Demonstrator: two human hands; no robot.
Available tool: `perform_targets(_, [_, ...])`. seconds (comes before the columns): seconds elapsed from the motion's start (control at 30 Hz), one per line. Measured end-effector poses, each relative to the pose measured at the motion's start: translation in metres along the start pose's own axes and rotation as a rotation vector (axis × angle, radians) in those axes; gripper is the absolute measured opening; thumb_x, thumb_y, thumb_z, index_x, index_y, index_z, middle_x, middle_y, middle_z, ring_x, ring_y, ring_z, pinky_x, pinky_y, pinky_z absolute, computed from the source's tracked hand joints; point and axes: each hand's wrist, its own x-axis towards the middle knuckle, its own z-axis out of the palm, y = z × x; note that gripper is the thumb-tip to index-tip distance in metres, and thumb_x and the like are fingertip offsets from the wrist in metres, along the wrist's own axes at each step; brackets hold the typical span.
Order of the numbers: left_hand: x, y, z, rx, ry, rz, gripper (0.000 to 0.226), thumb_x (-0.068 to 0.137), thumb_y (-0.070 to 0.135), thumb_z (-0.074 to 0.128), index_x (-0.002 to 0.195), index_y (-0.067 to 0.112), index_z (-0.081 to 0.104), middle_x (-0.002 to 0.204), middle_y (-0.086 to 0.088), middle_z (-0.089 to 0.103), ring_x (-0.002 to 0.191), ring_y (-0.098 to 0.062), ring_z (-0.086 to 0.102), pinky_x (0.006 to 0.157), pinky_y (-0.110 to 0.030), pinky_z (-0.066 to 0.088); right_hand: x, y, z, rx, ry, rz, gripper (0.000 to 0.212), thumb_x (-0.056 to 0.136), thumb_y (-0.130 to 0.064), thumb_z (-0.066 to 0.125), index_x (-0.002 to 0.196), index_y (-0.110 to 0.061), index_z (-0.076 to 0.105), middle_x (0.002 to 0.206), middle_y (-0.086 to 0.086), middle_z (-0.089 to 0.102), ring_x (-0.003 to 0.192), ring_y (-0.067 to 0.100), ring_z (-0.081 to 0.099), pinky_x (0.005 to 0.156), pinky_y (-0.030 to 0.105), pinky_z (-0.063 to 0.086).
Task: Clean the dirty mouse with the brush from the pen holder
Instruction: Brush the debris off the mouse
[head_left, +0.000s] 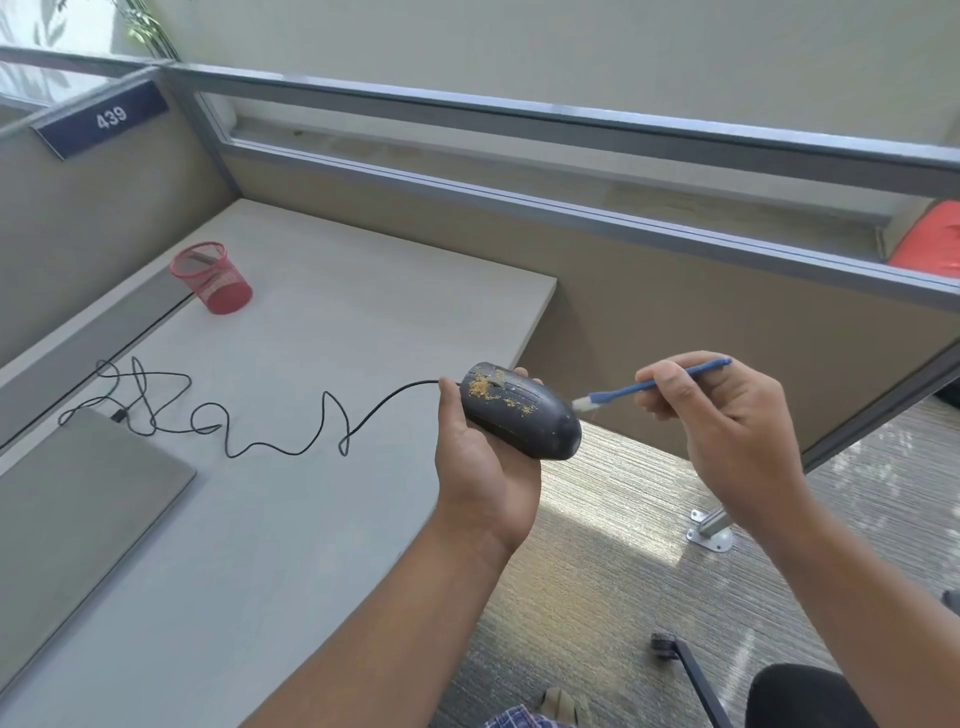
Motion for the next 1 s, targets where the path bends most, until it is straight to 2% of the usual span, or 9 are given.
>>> perform_targets(0.13, [-0.001, 0.000, 0.002, 0.012, 0.010, -0.006, 0.061, 0.100, 0.058, 0.028, 0.116, 0.010, 0.061, 0.108, -0.014, 0.063, 0.103, -0.028, 0.063, 0.099, -0.041, 0.050, 0.007, -0.003, 0.009, 0.010, -0.008, -0.001, 0.016, 0.096, -0.018, 0.060, 0.093, -0.009, 0.073, 0.076, -0.002, 0.076, 0.069, 0.008, 0.069, 0.067, 0.021, 0.055])
perform_targets(0.27, [-0.001, 0.003, 0.004, 0.041, 0.008, -0.010, 0.063, 0.099, 0.061, 0.028, 0.098, 0.011, 0.067, 0.092, -0.011, 0.068, 0.085, -0.025, 0.066, 0.077, -0.038, 0.056, -0.003, -0.003, 0.007, -0.006, -0.061, -0.007, 0.014, 0.096, -0.009, 0.059, 0.088, -0.008, 0.071, 0.073, -0.009, 0.076, 0.069, 0.002, 0.070, 0.066, 0.010, 0.051])
perform_targets(0.37, [-0.001, 0.005, 0.003, 0.094, 0.045, -0.012, 0.065, 0.098, 0.063, 0.023, 0.114, 0.014, 0.062, 0.110, -0.011, 0.063, 0.105, -0.027, 0.058, 0.079, -0.035, 0.044, -0.009, -0.010, 0.004, -0.028, -0.052, -0.065, 0.016, 0.096, -0.008, 0.059, 0.086, -0.013, 0.070, 0.075, -0.014, 0.076, 0.070, -0.001, 0.071, 0.066, 0.010, 0.051])
perform_targets(0.47, [-0.005, 0.003, 0.004, 0.120, 0.048, -0.016, 0.072, 0.099, 0.062, 0.022, 0.134, 0.007, 0.053, 0.120, -0.015, 0.060, 0.113, -0.028, 0.058, 0.089, -0.036, 0.044, -0.010, -0.022, 0.017, -0.059, -0.108, -0.128, 0.011, 0.094, -0.014, 0.062, 0.090, -0.018, 0.072, 0.084, -0.012, 0.076, 0.072, 0.009, 0.071, 0.065, 0.019, 0.054])
perform_targets(0.57, [-0.008, 0.001, 0.005, 0.083, 0.048, -0.001, 0.067, 0.100, 0.060, 0.025, 0.130, 0.009, 0.056, 0.116, -0.015, 0.062, 0.116, -0.030, 0.058, 0.107, -0.041, 0.042, -0.013, -0.026, 0.024, -0.170, -0.181, -0.187, 0.014, 0.094, -0.015, 0.064, 0.088, -0.024, 0.072, 0.088, -0.014, 0.073, 0.070, 0.007, 0.067, 0.061, 0.015, 0.049])
perform_targets(0.63, [-0.008, 0.002, 0.005, 0.066, 0.054, 0.009, 0.063, 0.100, 0.060, 0.027, 0.123, 0.010, 0.059, 0.110, -0.014, 0.062, 0.110, -0.029, 0.059, 0.103, -0.040, 0.045, -0.016, -0.025, 0.018, -0.230, -0.179, -0.215, 0.014, 0.094, -0.016, 0.064, 0.086, -0.025, 0.072, 0.082, -0.014, 0.072, 0.064, 0.003, 0.063, 0.057, 0.010, 0.043])
perform_targets(0.7, [-0.007, 0.002, 0.003, 0.081, 0.056, 0.009, 0.065, 0.099, 0.061, 0.028, 0.128, 0.010, 0.057, 0.116, -0.015, 0.062, 0.117, -0.031, 0.059, 0.104, -0.041, 0.044, -0.016, -0.025, 0.012, -0.254, -0.127, -0.227, 0.014, 0.093, -0.022, 0.061, 0.084, -0.027, 0.071, 0.077, -0.011, 0.072, 0.064, 0.009, 0.064, 0.054, 0.020, 0.047])
perform_targets(0.83, [-0.008, 0.000, 0.004, 0.085, 0.043, 0.014, 0.069, 0.100, 0.061, 0.025, 0.134, 0.007, 0.053, 0.129, -0.019, 0.060, 0.127, -0.033, 0.055, 0.113, -0.046, 0.036, -0.014, -0.031, 0.018, -0.197, -0.119, -0.236, 0.010, 0.091, -0.029, 0.061, 0.089, -0.033, 0.071, 0.090, -0.017, 0.074, 0.075, 0.012, 0.069, 0.066, 0.020, 0.053])
perform_targets(1.0, [-0.010, -0.001, 0.005, 0.079, 0.055, 0.003, 0.069, 0.099, 0.061, 0.026, 0.138, 0.009, 0.050, 0.140, -0.025, 0.054, 0.129, -0.034, 0.054, 0.114, -0.048, 0.036, -0.014, -0.026, 0.031, -0.214, -0.217, -0.216, 0.011, 0.093, -0.013, 0.066, 0.092, -0.022, 0.073, 0.085, -0.015, 0.073, 0.072, 0.010, 0.069, 0.065, 0.017, 0.053])
